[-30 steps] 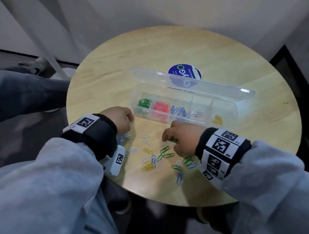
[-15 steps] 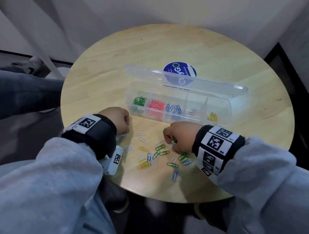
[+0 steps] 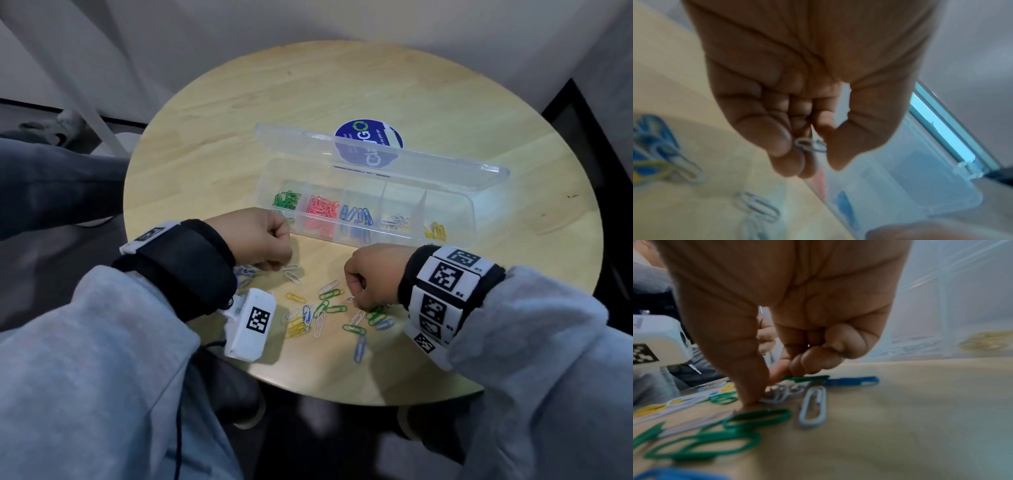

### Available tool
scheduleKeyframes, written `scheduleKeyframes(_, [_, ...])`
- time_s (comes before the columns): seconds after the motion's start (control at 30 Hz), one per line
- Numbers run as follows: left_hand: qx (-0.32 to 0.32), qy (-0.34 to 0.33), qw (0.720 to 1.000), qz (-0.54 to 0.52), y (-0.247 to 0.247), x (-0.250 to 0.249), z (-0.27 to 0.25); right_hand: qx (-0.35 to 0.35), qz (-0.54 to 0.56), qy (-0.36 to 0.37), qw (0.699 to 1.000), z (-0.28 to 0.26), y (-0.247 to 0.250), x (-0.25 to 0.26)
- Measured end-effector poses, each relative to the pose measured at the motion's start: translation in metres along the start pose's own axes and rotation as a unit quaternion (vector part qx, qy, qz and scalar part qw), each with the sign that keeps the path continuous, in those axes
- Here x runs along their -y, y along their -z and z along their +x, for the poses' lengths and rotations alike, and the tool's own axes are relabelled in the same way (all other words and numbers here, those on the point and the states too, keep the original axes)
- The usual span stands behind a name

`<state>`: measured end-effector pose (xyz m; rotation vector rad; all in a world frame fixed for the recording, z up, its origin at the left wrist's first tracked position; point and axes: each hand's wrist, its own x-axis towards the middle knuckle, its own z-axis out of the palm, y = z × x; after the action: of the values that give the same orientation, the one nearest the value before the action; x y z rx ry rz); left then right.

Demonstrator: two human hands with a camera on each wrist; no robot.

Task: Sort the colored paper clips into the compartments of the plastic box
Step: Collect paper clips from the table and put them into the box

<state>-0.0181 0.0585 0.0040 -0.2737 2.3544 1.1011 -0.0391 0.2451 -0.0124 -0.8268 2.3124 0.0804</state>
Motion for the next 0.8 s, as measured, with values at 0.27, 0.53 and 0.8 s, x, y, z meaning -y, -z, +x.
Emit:
scheduleKeyframes(0.27, [-0.028, 0.021, 0.998, 0.055, -0.012, -0.001, 0.002, 0.007, 0.007, 0.002, 1.000, -0.002, 0.002, 0.002])
scheduleKeyframes(0.53, [-0.028, 0.012, 0.957, 0.289, -0.028, 0.001, 0.004, -0.060, 0.284, -0.020, 0.957, -0.012, 0.003, -0.025])
scheduleKeyframes(0.8, [-0.007, 0.011, 0.952, 0.305, -0.032, -0.005, 0.002, -0.011, 0.631, -0.033, 0.775, -0.036, -0.002, -0.028])
